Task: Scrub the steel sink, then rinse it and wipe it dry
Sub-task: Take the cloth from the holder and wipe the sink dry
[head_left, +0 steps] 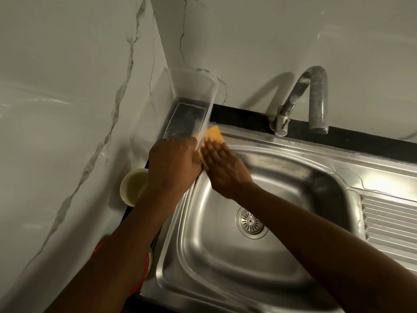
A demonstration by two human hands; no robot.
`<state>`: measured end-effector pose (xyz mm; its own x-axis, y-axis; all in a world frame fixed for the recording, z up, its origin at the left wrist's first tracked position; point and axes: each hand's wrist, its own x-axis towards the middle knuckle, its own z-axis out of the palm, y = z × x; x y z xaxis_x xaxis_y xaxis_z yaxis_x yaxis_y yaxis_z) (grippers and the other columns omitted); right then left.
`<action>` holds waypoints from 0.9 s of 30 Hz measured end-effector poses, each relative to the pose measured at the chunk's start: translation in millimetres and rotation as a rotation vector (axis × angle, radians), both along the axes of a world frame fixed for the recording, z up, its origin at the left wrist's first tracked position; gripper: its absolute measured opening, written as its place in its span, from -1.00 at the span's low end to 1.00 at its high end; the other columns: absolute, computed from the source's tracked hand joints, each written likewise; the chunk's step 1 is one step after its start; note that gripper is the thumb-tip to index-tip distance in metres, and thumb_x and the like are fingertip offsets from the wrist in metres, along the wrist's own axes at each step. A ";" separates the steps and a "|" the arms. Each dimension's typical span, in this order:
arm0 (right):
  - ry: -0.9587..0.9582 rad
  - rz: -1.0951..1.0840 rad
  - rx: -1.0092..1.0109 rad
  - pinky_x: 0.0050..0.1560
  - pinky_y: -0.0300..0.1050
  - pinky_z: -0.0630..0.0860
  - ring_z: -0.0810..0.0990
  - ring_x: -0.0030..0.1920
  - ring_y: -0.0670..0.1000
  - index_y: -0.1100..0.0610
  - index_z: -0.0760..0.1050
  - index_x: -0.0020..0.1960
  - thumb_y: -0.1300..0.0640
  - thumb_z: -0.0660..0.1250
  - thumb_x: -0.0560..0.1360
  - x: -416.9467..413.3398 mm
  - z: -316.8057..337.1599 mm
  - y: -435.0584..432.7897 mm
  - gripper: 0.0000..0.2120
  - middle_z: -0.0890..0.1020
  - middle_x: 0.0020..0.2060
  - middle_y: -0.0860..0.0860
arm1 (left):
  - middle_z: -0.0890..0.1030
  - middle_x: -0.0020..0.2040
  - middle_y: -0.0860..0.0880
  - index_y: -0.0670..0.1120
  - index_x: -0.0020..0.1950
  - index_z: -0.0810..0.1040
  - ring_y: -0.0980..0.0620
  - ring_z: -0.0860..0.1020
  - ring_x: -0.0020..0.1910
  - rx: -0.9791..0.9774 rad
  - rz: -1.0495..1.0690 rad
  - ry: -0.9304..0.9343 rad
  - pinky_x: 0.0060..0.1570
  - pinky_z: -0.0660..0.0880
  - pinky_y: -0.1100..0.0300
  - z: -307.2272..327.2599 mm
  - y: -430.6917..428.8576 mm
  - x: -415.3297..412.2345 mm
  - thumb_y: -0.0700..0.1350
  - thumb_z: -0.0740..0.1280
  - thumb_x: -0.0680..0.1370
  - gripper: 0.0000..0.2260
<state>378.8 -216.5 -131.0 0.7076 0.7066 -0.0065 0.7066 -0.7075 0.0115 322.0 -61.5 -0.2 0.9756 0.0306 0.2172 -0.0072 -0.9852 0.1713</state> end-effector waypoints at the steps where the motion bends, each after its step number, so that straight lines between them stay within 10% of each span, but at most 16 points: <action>1: -0.017 -0.057 -0.010 0.64 0.21 -0.05 -0.08 0.66 0.24 0.28 -0.13 0.66 -0.03 -0.14 0.69 7.1 3.1 -1.5 -0.36 -0.03 0.65 0.27 | 0.38 -0.45 0.01 -0.09 -0.30 0.55 0.04 0.31 -0.49 -0.005 -0.005 0.010 -0.36 0.14 0.26 -0.8 -0.3 -0.1 -0.17 0.52 0.51 -0.77; 17: -0.002 -0.402 -0.094 0.64 0.18 0.01 -0.23 0.66 0.21 0.23 -0.26 0.67 0.14 0.09 0.53 0.1 -0.7 -163.7 -0.17 -0.21 0.65 0.23 | 0.55 -0.37 -0.04 -0.12 -0.21 0.59 -0.07 0.50 -0.42 -0.072 0.012 -0.035 -0.32 0.27 0.21 -17.7 4.5 4.2 -0.10 0.47 0.54 -0.83; 21: 0.069 -0.628 -0.120 0.64 0.19 -0.01 -0.26 0.65 0.22 0.22 -0.32 0.66 0.12 0.16 0.60 -17.6 4.7 -229.4 -0.15 -0.26 0.65 0.22 | 0.72 0.14 -0.21 -0.16 0.34 0.62 -0.29 0.69 0.08 -0.099 0.019 -0.018 0.02 0.61 -0.06 -19.9 -0.7 3.1 -0.10 0.55 0.49 -0.56; 27: 0.243 -0.919 0.004 0.65 0.21 -0.09 -0.16 0.65 0.30 0.31 -0.24 0.65 -0.03 0.09 0.70 -12.7 25.4 -236.8 -0.24 -0.17 0.64 0.30 | 0.47 0.55 -0.20 -0.17 0.52 0.50 -0.26 0.35 0.60 -0.165 -0.174 -0.110 0.55 0.32 -0.26 -15.6 -32.5 -5.3 -0.08 0.50 0.53 -0.43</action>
<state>366.0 -453.2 -105.6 0.9661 -0.1257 -0.2256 -0.1439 -0.9874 -0.0658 316.7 -94.0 -15.7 0.9402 -0.0915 0.3282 -0.2012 -0.9265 0.3181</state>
